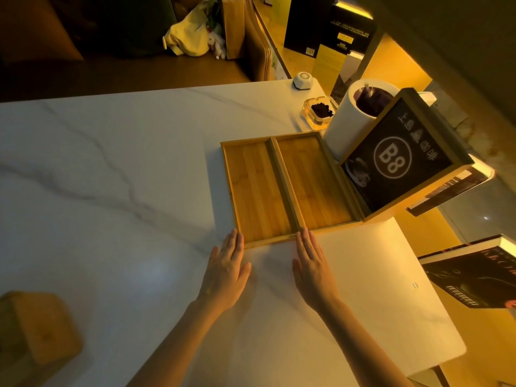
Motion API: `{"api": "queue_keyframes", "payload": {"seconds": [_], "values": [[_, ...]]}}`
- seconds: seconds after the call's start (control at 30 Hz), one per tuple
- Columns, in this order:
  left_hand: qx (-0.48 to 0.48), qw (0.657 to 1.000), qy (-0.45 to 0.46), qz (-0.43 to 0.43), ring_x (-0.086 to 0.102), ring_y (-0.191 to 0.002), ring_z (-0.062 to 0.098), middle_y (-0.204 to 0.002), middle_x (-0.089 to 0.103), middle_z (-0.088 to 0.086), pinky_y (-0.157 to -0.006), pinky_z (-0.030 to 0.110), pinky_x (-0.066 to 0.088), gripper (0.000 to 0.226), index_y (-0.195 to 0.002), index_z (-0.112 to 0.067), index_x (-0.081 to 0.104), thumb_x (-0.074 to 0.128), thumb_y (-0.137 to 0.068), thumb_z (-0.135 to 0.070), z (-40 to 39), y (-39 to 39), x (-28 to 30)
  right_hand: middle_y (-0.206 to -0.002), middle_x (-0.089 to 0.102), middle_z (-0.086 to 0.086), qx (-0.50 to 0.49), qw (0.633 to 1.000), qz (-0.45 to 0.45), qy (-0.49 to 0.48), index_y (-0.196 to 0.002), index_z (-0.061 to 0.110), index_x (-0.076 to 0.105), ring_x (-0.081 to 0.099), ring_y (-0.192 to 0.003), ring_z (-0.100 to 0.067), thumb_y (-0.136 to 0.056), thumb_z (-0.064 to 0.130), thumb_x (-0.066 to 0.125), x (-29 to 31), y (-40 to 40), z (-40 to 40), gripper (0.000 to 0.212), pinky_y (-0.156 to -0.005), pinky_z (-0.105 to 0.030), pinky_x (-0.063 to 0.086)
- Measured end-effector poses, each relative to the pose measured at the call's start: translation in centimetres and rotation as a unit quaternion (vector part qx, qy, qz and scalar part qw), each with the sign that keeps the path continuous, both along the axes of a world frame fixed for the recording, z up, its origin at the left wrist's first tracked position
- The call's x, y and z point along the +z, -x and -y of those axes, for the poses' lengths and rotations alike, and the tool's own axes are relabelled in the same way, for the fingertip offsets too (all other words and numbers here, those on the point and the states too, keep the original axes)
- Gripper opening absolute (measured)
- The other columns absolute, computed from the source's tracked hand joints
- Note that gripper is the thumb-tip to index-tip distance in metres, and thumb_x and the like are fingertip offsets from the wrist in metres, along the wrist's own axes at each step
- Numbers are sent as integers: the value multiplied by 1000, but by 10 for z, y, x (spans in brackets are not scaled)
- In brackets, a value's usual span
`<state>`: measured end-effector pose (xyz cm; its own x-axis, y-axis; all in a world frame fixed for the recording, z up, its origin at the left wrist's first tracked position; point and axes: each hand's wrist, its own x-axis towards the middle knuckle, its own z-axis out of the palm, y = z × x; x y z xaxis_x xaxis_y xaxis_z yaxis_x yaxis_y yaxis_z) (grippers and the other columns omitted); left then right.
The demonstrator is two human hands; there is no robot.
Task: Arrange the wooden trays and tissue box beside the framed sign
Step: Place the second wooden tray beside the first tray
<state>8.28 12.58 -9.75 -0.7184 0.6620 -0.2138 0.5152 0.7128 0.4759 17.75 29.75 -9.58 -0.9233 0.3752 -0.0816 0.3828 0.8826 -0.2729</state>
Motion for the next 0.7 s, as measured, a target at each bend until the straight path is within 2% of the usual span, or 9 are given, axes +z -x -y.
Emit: {"api": "queue_keyframes", "payload": {"seconds": [0.07,0.17,0.27,0.37,0.43,0.53,0.6,0.63,0.7], "values": [[0,1000,-6,10,5,-143,22,-155,3,10,-116,41,11,69,-130,-15,-13,1,-74,-53,0,0,0,-145,36,-17,-6,1000,-3,2,-135,5,36,19,-134,-31,-85,9,57,-1,0,0,54,-106,-49,26],[-2,1000,-3,19,7,-143,23,-155,4,11,-116,42,12,72,-134,-13,-10,2,-75,-53,1,0,1,-143,38,-18,-9,1000,-19,5,-134,4,38,21,-133,-31,-84,6,59,-2,0,3,55,-104,-48,27],[-9,1000,15,24,7,-143,23,-155,2,11,-116,40,12,71,-140,-11,-4,10,-82,-50,2,2,5,-136,49,-17,-9,999,1,-33,-127,2,48,38,-129,-33,-78,9,68,5,2,5,54,-98,-45,38],[3,997,-11,73,10,-142,23,-155,4,9,-116,36,10,60,-141,-11,3,34,-93,-30,2,8,16,-138,49,-14,-16,997,50,-49,-128,5,48,43,-130,-32,-89,20,53,34,16,7,42,-104,-43,38],[25,993,-48,105,25,-138,24,-152,22,11,-113,31,19,52,-139,-9,20,39,-93,-22,7,14,31,-127,58,-11,-12,997,60,-39,-119,8,55,53,-118,-28,-94,25,42,55,30,10,32,-100,-39,42],[68,988,-109,83,55,-115,30,-124,59,19,-96,31,40,37,-118,-3,54,44,-90,-27,28,21,59,-102,65,-8,64,994,68,-56,-102,8,61,62,-95,-23,-95,23,43,85,53,27,25,-83,-34,51],[95,985,-133,59,63,-96,31,-105,68,21,-85,36,47,55,-102,-2,63,36,-83,-46,47,22,78,-95,65,-10,102,991,73,-51,-97,6,61,62,-87,-24,-94,20,43,98,68,46,23,-73,-33,51],[112,983,-139,42,64,-88,30,-96,70,21,-80,38,48,60,-95,-2,64,31,-79,-50,59,22,86,-92,65,-9,117,990,65,-53,-95,7,61,62,-82,-22,-94,20,44,104,74,58,22,-71,-31,52],[159,978,-138,1,64,-80,30,-86,70,19,-74,40,49,46,-86,-4,64,37,-84,-40,85,23,100,-85,63,-7,155,986,27,-58,-91,8,60,61,-73,-17,-94,22,43,114,87,83,23,-65,-29,52]]}}
